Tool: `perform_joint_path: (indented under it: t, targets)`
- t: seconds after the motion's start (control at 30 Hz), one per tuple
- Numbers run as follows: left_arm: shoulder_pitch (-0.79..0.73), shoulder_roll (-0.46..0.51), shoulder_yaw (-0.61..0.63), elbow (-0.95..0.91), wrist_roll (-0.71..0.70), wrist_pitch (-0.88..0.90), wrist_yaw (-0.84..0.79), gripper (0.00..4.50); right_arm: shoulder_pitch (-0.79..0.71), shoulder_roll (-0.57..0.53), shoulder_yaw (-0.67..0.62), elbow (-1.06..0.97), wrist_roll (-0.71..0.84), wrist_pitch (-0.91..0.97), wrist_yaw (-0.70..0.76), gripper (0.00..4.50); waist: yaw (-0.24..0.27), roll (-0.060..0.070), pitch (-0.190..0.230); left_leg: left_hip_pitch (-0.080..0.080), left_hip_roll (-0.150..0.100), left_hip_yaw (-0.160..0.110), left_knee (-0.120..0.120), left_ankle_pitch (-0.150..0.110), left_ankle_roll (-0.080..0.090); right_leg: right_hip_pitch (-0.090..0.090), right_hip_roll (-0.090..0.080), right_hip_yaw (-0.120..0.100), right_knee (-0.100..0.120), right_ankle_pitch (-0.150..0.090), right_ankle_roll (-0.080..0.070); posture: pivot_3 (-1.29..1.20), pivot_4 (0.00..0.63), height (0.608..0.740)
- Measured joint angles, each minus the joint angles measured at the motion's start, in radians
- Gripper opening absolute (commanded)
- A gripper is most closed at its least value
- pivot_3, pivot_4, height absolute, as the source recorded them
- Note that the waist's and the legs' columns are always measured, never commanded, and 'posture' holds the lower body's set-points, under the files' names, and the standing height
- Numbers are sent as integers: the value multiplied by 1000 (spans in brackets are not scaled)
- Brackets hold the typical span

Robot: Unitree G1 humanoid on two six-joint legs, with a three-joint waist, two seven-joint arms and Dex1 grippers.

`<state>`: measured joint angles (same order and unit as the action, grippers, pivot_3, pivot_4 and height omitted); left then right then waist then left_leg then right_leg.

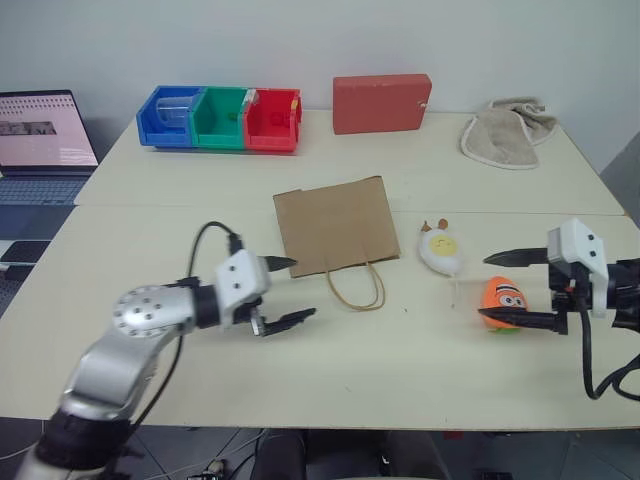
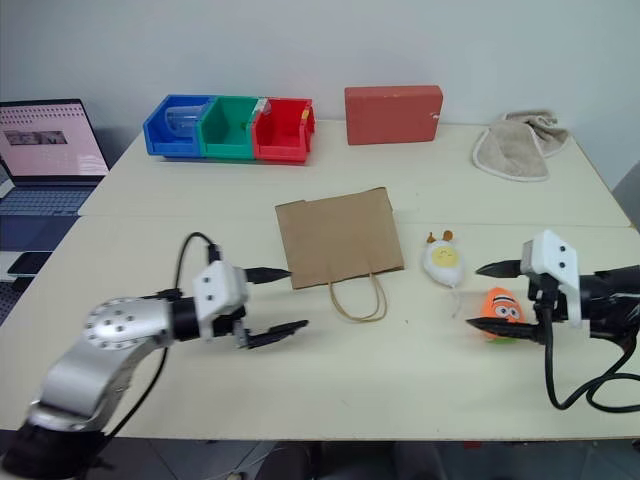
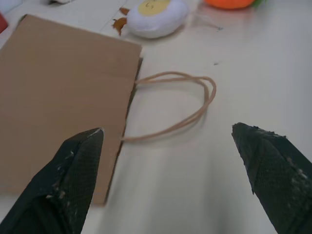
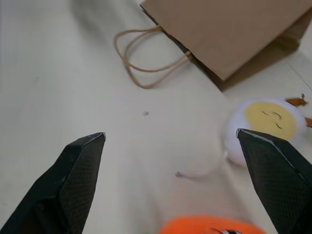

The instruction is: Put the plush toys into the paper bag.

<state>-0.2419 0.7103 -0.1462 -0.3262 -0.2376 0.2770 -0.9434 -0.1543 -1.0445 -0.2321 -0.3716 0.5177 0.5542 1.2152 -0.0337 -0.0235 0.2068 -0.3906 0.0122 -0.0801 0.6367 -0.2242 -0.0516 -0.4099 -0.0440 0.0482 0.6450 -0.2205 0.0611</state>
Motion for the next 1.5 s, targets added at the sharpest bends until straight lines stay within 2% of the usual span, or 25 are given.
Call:
perform_joint_path:
  t: [0.07, 0.23, 0.27, 0.5, 0.53, 0.6, 0.97, 1.23, 1.33, 1.5]
  targets:
    - [-34, -24, -51, 53, 37, -49, -13, 4487, 22, 7, -10, -47, 22, 35, -34, 4500, 2, 0, 0, -1, 0, 0, 1, 0, 0, 0, 0, 0, -1, -2, -4, 0, 150, 740]
    - [-135, -132, -132, 242, 116, -189, -19, 4487, 96, 41, -23, -124, 54, 86, -99, 4500, 7, -1, 0, -4, -1, -2, 4, 0, 0, 0, 0, 0, -1, -1, -2, 0, 150, 740]
    - [-146, -147, -138, 274, 128, -211, -20, 4487, 110, 41, -25, -136, 56, 91, -107, 4500, 7, -1, 0, -4, -1, -1, 4, 0, 0, 0, 0, 0, -1, 1, 2, 0, 150, 740]
    - [-203, -213, -165, 397, 158, -306, -36, 4487, 175, 49, -43, -195, 94, 114, -148, 4500, 5, -1, 0, -5, -1, -2, 6, 0, 0, 0, 0, 0, -1, 1, 1, 0, 150, 740]
    - [-206, -219, -165, 416, 164, -316, -36, 4092, 176, 49, -43, -197, 96, 114, -152, 4500, 5, -1, 0, -5, -1, -2, 7, 0, 0, 0, 0, 0, -1, 0, 1, 0, 150, 740]
    - [-215, -235, -169, 449, 173, -338, -37, 3643, 176, 50, -44, -202, 99, 116, -159, 4500, 6, -1, 0, -5, -1, -2, 8, 0, 0, 0, 0, 0, -1, 0, 1, 0, 150, 740]
    - [-231, -256, -174, 495, 184, -370, -82, 111, 176, 50, -43, -213, 109, 120, -191, 4500, 6, -1, 0, -6, -1, -3, 8, 0, 0, 0, 0, 0, -1, 1, 1, 0, 150, 740]
    - [-249, -276, -174, 492, 158, -329, -125, 47, 199, 50, -45, -217, 103, 127, -216, 4500, 6, -1, 0, -6, -1, -3, 8, 0, 0, 0, 0, 0, -1, 1, 1, 0, 150, 740]
    - [-277, -272, -171, 476, 137, -294, -151, 0, 220, 62, -47, -222, 108, 124, -215, 3942, 6, -1, 0, -6, -1, -3, 8, 0, 0, 0, 0, 0, -1, 1, 1, 0, 150, 740]
    - [-313, -216, -135, 339, 32, -174, -226, 0, 210, 105, -42, -263, 141, 113, -225, 2088, 2, -1, 0, -6, 0, -3, 7, 0, 0, 0, 1, 0, -1, 1, 1, 0, 150, 740]
